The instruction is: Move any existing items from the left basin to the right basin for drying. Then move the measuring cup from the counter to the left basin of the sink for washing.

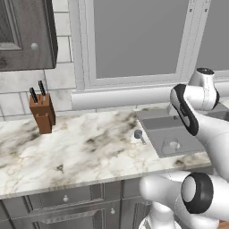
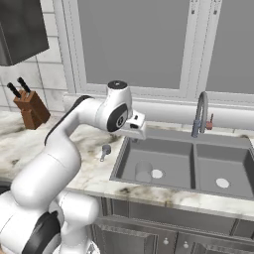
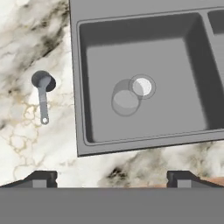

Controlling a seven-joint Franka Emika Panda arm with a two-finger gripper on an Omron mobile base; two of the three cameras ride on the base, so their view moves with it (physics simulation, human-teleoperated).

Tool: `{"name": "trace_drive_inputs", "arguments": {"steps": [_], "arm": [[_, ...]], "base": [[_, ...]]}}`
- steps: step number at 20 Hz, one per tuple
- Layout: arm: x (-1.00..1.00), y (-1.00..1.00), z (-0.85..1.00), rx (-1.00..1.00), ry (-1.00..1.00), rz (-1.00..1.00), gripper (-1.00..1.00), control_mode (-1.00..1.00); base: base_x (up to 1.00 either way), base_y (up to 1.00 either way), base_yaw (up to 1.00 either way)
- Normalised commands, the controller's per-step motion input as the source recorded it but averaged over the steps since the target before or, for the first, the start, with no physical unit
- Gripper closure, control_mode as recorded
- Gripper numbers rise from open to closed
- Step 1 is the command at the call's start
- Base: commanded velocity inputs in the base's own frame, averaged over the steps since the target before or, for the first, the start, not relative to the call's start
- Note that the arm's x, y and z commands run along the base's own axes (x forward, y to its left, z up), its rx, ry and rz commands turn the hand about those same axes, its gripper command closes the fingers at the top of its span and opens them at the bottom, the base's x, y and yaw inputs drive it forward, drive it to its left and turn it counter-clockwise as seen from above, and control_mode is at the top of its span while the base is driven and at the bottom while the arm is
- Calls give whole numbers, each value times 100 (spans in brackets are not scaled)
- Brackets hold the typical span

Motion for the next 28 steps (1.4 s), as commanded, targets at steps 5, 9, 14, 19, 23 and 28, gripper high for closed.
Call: {"name": "trace_drive_inputs", "arguments": {"steps": [5, 9, 14, 19, 23, 28], "arm": [[25, -32, -26, 0, 6, -17, -100, -100], [9, -34, -27, 0, 4, -13, -100, -100], [15, -15, -25, 0, 2, -4, -100, -100], [22, -7, -29, 0, 2, -2, -100, -100], [26, -6, -30, 0, 2, -3, -100, -100], [23, -9, -25, 0, 1, -3, -100, -100]], "base": [[0, 0, 0], [0, 0, 0], [0, 0, 0], [0, 0, 0], [0, 0, 0], [0, 0, 0]]}}
